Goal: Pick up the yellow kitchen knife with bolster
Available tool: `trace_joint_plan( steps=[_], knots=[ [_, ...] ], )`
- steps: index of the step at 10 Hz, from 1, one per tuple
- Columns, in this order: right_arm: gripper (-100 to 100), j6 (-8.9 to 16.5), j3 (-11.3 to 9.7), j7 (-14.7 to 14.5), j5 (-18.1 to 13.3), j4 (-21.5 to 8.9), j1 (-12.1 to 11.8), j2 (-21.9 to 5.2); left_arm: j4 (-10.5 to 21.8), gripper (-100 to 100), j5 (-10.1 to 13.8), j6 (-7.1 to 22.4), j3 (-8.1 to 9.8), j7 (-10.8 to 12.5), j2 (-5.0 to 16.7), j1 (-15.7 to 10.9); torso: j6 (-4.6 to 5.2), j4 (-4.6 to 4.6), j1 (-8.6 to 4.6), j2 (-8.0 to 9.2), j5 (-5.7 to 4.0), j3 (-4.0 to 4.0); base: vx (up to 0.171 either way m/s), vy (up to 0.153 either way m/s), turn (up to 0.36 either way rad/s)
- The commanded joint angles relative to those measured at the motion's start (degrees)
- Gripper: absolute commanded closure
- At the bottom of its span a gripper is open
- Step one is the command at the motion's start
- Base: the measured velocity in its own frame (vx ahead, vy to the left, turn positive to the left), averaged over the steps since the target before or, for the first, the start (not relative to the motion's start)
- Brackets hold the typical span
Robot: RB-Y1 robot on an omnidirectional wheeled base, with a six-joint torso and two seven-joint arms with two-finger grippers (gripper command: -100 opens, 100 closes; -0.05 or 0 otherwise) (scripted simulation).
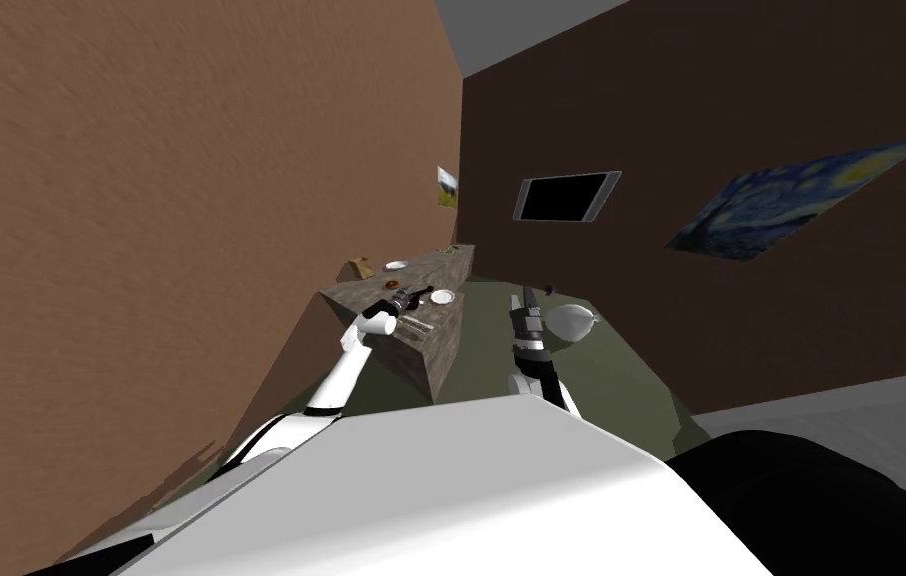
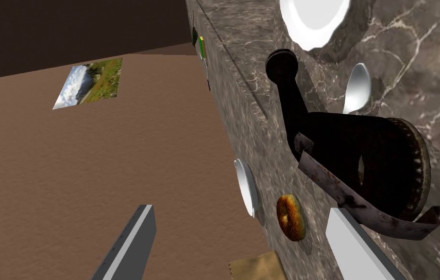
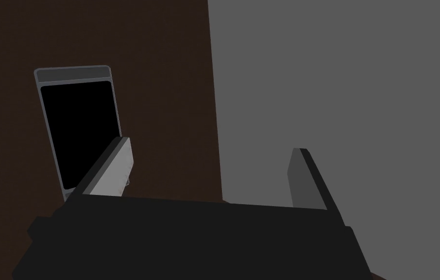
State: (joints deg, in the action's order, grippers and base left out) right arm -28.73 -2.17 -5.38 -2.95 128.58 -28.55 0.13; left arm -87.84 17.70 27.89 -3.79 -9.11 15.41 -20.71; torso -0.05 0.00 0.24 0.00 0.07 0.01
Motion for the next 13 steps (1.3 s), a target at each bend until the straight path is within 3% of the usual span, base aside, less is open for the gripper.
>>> trace_joint_plan(
  steps=[1,2,4,5,7,8,10,11,13],
  knots=[
    [0,0.0,0.0,0.0,0.0,0.0,0.0,0.0,0.6,-100,0.1,1.8,-0.01,0.0,0.0,-0.8,0.00,0.00,0.00,0.00,0.00,0.00,-0.006,0.038,-0.009],
    [0,0.0,0.0,0.0,0.0,0.0,0.0,0.0,3.3,-100,1.0,4.0,0.02,0.1,0.5,-3.5,-0.02,-0.02,-0.09,-0.06,-0.01,-0.04,-0.021,0.068,-0.142],
    [0,0.0,0.0,0.0,0.0,0.0,0.0,0.0,3.6,-100,1.0,6.1,0.02,0.1,0.5,-4.1,-0.01,-0.01,0.00,-0.02,0.00,-0.01,-0.021,0.053,-0.053],
    [0,0.0,0.0,0.0,0.0,0.0,0.0,0.0,6.3,-100,1.9,8.2,0.05,0.3,1.0,-6.7,-0.03,-0.02,-0.10,-0.05,-0.01,-0.03,-0.024,0.058,-0.135],
    [0,0.0,0.0,0.0,0.0,0.0,0.0,0.0,6.5,-100,1.9,10.5,0.05,0.3,1.0,-7.3,-0.01,-0.01,-0.02,-0.02,0.00,-0.01,-0.020,0.052,-0.049],
    [0,0.0,0.0,0.0,0.0,0.0,0.0,0.0,9.3,-100,2.7,12.6,0.09,0.4,1.5,-10.0,-0.03,-0.02,-0.10,-0.06,-0.01,-0.04,-0.026,0.059,-0.131],
    [0,0.0,0.0,0.0,0.0,0.0,0.0,0.0,9.5,-100,2.7,14.9,0.09,0.4,1.5,-10.4,-0.02,-0.01,-0.03,-0.03,0.00,-0.02,-0.018,0.051,-0.050],
    [0,0.0,0.0,0.0,0.0,0.0,0.0,0.0,12.0,-100,3.4,17.1,0.14,0.6,1.9,-12.9,-0.03,-0.02,-0.10,-0.07,-0.01,-0.04,-0.026,0.063,-0.132],
    [0,0.0,0.0,0.0,0.0,0.0,0.0,0.0,12.6,-100,3.4,19.2,0.14,0.6,1.9,-13.4,-0.02,-0.02,-0.02,-0.05,0.00,-0.03,-0.017,0.051,-0.049]
  ],
)
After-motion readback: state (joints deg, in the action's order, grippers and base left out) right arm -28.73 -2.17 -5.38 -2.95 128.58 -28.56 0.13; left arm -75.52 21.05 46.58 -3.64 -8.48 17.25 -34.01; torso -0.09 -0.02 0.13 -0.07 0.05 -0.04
